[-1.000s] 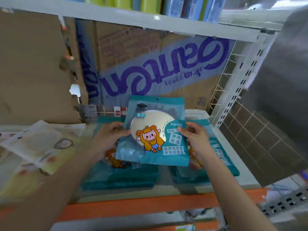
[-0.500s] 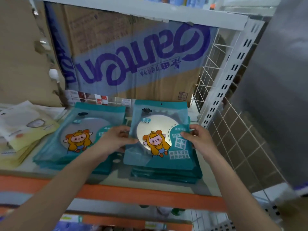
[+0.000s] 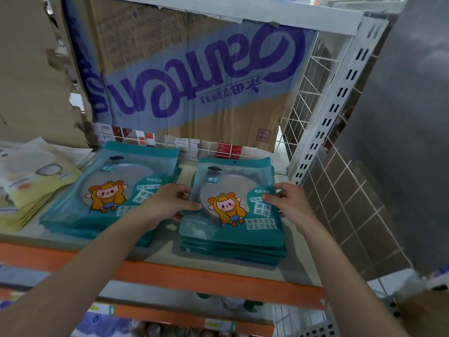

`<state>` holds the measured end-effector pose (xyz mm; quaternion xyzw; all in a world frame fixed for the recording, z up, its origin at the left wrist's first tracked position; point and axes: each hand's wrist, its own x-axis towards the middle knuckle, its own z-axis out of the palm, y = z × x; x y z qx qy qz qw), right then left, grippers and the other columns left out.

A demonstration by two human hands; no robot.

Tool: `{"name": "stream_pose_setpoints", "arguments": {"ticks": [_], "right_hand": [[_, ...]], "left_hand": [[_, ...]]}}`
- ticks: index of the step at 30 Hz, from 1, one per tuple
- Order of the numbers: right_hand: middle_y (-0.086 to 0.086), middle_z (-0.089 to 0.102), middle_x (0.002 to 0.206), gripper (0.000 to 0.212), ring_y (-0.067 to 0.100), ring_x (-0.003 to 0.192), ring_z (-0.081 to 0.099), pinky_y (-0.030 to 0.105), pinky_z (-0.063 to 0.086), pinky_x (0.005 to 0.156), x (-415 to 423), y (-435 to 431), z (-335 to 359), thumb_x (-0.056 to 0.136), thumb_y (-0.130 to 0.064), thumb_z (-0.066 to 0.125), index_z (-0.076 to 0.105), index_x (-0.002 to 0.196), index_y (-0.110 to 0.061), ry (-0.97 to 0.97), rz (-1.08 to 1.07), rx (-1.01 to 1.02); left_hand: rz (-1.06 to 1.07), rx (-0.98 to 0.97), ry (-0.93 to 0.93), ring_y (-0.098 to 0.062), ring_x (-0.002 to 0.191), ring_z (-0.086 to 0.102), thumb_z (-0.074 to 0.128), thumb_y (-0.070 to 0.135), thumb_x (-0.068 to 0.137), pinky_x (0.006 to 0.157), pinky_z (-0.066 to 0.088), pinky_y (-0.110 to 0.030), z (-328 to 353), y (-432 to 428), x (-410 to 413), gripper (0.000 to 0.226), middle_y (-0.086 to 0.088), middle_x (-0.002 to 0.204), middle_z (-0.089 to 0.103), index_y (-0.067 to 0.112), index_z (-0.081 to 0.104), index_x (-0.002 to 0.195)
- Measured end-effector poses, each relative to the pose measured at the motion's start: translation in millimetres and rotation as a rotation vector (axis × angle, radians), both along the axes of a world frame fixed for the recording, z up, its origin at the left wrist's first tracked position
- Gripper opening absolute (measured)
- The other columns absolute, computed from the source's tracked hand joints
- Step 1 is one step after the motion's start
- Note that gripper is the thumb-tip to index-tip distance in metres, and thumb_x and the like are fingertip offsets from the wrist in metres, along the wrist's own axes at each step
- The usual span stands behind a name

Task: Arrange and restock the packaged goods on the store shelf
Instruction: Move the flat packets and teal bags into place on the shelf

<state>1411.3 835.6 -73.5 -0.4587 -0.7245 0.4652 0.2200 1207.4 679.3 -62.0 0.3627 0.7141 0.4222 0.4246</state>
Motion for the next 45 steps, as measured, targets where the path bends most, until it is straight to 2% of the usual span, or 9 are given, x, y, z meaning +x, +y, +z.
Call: {"name": "stream_pose_setpoints", "arguments": {"ticks": [4,10,19,22,26,30,34,39,45], "right_hand": [[0.001,0.060,0.080,0.025,0.017,0.075,0.062,0.039,0.054,0.074,4.1,-0.5,-5.6,0.083,-0.018,0.068,0.060,0.106,-0.011,-0.038,-0.017,0.018],[-0.001,0.062,0.082,0.028,0.015,0.075,0.062,0.031,0.050,0.065,8.6,0.3,-7.3,0.084,-0.022,0.067,0.063,0.109,-0.012,-0.102,-0.015,0.075],[0.001,0.064,0.090,0.030,0.020,0.084,0.064,0.042,0.054,0.078,13.7,-4.8,-8.3,0.084,-0.028,0.066,0.061,0.111,-0.015,-0.162,-0.017,0.084],[-0.007,0.060,0.084,0.033,0.016,0.083,0.062,0.042,0.054,0.078,13.7,-6.8,-7.9,0.085,-0.030,0.065,0.061,0.114,-0.016,-0.197,-0.019,0.128],[-0.008,0.059,0.084,0.033,0.017,0.087,0.061,0.041,0.052,0.081,15.4,-8.1,-7.3,0.087,-0.033,0.061,0.062,0.115,-0.015,-0.236,0.018,0.139],[-0.009,0.060,0.083,0.031,0.014,0.084,0.061,0.042,0.052,0.083,15.6,-7.4,-5.2,0.089,-0.033,0.059,0.062,0.115,-0.016,-0.234,0.055,0.116],[-0.002,0.066,0.094,0.030,0.017,0.088,0.064,0.038,0.052,0.082,13.7,-4.9,-5.0,0.090,-0.033,0.058,0.061,0.114,-0.015,-0.241,0.064,0.107],[0.006,0.063,0.117,0.048,0.021,0.101,0.061,0.039,0.049,0.087,14.0,-5.1,-6.8,0.089,-0.040,0.056,0.052,0.129,-0.012,-0.297,0.034,0.125],[0.004,0.040,0.142,0.060,0.024,0.128,0.042,0.041,0.039,0.100,-4.7,-19.0,19.0,0.091,-0.045,0.051,0.031,0.143,-0.020,-0.404,0.029,0.449]], "left_hand": [[-0.014,0.012,0.008,0.002,0.053,0.063,0.065,0.003,0.082,0.051,0.052,-0.014,-1.4,-1.1,4.3,0.020,0.003,0.080,0.059,0.021,0.060,0.089],[-0.021,-0.013,0.143,-0.016,0.073,0.057,0.068,0.007,0.080,0.049,0.050,-0.014,-5.1,-0.1,7.3,0.053,-0.006,0.087,0.051,0.011,0.049,0.129],[-0.024,-0.030,0.157,-0.014,0.076,0.058,0.068,0.011,0.081,0.051,0.049,-0.015,-5.6,-0.2,9.4,0.063,-0.004,0.092,0.053,0.013,0.041,0.137],[-0.005,-0.021,0.217,-0.012,0.081,0.055,0.070,0.014,0.080,0.062,0.047,-0.019,-5.8,-1.1,11.3,0.064,0.000,0.097,0.054,0.014,0.042,0.137],[0.032,0.044,0.182,-0.017,0.125,0.044,0.072,0.013,0.077,0.100,0.038,-0.031,-8.4,-3.3,11.1,0.073,-0.002,0.140,0.045,0.011,0.037,0.141],[-0.060,0.084,0.117,-0.005,0.108,0.053,0.068,0.007,0.080,0.072,0.042,-0.007,-7.4,-3.6,17.2,0.053,0.018,0.106,0.058,0.018,0.051,0.129],[-0.047,0.099,0.137,-0.004,0.105,0.048,0.068,0.007,0.080,0.068,0.038,-0.006,-11.9,-0.6,15.8,0.056,0.013,0.110,0.053,0.016,0.048,0.132],[-0.050,0.090,0.160,-0.007,0.114,0.042,0.069,0.011,0.080,0.094,0.035,-0.025,-9.5,-0.1,15.2,0.065,-0.002,0.137,0.047,0.015,0.040,0.138],[0.007,0.222,0.402,-0.023,0.134,0.034,0.063,0.025,0.084,0.109,0.029,-0.041,18.3,-6.3,-12.7,0.066,-0.002,0.147,0.034,0.023,0.032,0.142]]}}
